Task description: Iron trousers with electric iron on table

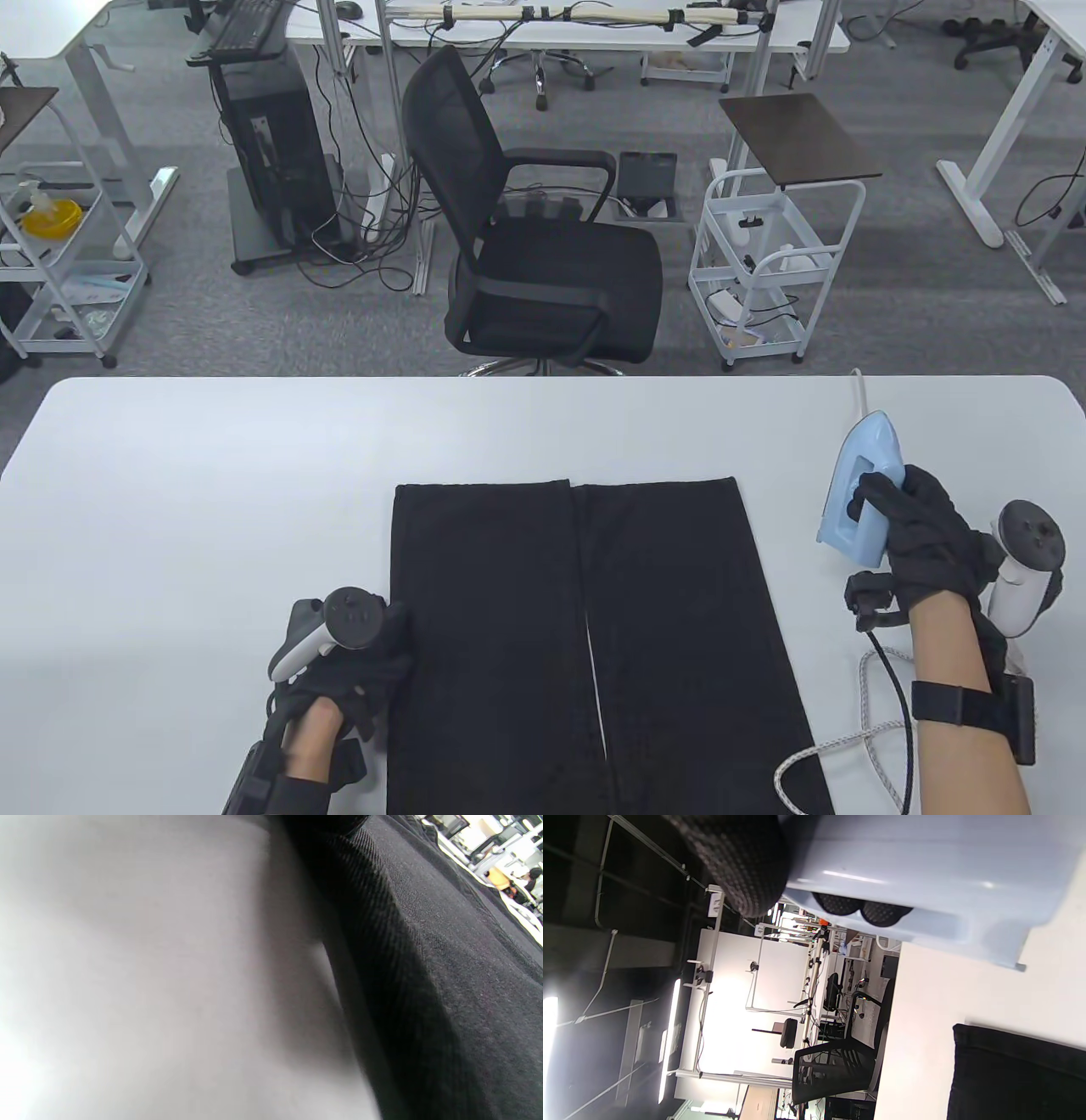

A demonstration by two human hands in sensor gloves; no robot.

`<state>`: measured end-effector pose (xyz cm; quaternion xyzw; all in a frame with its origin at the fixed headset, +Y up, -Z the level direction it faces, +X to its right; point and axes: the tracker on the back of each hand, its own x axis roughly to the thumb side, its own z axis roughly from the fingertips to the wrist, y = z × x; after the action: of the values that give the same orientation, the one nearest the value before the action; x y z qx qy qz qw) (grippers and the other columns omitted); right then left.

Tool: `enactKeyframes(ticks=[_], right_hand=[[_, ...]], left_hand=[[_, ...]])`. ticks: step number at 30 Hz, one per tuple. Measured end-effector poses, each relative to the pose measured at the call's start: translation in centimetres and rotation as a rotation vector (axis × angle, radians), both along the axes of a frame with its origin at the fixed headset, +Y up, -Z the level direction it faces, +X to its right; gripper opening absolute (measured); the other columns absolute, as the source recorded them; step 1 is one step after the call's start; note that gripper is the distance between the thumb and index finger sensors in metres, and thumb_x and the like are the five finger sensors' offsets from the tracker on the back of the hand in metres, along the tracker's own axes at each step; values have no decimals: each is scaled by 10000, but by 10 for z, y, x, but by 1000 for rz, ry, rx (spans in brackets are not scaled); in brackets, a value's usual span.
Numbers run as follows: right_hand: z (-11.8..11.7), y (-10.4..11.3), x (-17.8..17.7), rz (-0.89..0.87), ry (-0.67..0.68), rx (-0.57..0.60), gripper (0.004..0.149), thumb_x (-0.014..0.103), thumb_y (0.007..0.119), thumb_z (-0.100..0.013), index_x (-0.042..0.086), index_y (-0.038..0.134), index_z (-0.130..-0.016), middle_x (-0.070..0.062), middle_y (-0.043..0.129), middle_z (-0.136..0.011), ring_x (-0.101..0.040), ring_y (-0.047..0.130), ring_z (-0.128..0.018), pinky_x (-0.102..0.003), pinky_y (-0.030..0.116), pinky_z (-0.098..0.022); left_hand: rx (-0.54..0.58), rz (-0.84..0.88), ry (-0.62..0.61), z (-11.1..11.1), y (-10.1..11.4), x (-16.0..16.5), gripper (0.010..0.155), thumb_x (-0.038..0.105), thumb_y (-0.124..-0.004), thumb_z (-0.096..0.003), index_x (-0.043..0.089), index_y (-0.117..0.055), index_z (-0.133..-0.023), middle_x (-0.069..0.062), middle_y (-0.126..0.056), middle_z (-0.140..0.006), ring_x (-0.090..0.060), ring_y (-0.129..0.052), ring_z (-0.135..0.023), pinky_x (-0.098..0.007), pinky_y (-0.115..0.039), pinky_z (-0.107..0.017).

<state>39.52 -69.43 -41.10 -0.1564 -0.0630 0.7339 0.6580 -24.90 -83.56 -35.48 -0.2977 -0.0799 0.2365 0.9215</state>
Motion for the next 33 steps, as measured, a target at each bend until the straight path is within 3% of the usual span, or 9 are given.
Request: enactKeyframes(ticks=[4, 10, 13, 17, 19, 21, 29, 33], right_hand=[[-17, -36, -2, 5, -28, -10, 627, 345, 846, -580, 36, 547, -1035, -113, 786, -970, -397, 848, -847, -654, 604, -676], [-21, -87, -12, 45, -11, 17, 632, 340, 816, -576, 54, 496, -1040, -82, 744, -990, -378, 819, -879, -655, 575, -698], [-16, -89, -16, 56, 11, 95, 637, 319, 810, -569, 46, 482, -1043, -77, 729, -998, -382, 791, -906, -657, 551, -698], [-4, -84, -27, 243, 102, -6, 639, 312, 767, -575, 38, 440, -1051, -83, 693, -1029, -427, 717, -974, -685, 540, -681], [5, -87, -35, 427, 164, -100, 635, 308, 751, -583, 64, 404, -1055, -90, 645, -1079, -480, 611, -1020, -719, 536, -662], [11, -92, -39, 503, 171, -125, 635, 308, 752, -583, 75, 394, -1053, -102, 610, -1113, -496, 588, -1019, -710, 528, -667], [19, -89, -45, 535, 150, -188, 637, 352, 757, -602, 68, 416, -1059, -139, 604, -1125, -476, 605, -1011, -673, 574, -663], [27, -71, -49, 481, 212, -381, 835, 399, 754, -624, -54, 229, -1090, -301, 431, -1152, -575, 591, -983, -723, 558, -640]], left_hand=[[0, -1, -1, 0, 0, 0, 739, 359, -612, -669, 191, -80, -1154, -155, 109, -1141, -503, 170, -952, -791, 10, -524], [1, -1, -1, 0, -1, 1, 739, 359, -611, -669, 190, -79, -1154, -156, 110, -1141, -505, 171, -950, -791, 11, -523], [1, -1, -1, 0, -1, 1, 739, 359, -610, -669, 189, -80, -1154, -155, 110, -1141, -507, 171, -950, -792, 11, -523], [1, -3, -2, 0, -1, 1, 739, 358, -611, -668, 190, -80, -1154, -157, 110, -1141, -507, 170, -951, -794, 9, -524], [1, -4, -2, 0, -1, 1, 739, 357, -610, -669, 187, -80, -1154, -160, 109, -1140, -508, 170, -950, -794, 8, -523], [2, -5, -2, 0, -1, 1, 739, 358, -610, -668, 189, -80, -1154, -158, 108, -1141, -509, 169, -951, -794, 7, -525], [9, -9, 2, 1, -1, 1, 736, 359, -605, -667, 189, -80, -1154, -157, 104, -1142, -506, 164, -954, -791, 4, -528], [12, -11, 5, 1, -1, 1, 734, 359, -603, -667, 189, -81, -1154, -158, 102, -1143, -506, 162, -955, -791, 2, -529]])
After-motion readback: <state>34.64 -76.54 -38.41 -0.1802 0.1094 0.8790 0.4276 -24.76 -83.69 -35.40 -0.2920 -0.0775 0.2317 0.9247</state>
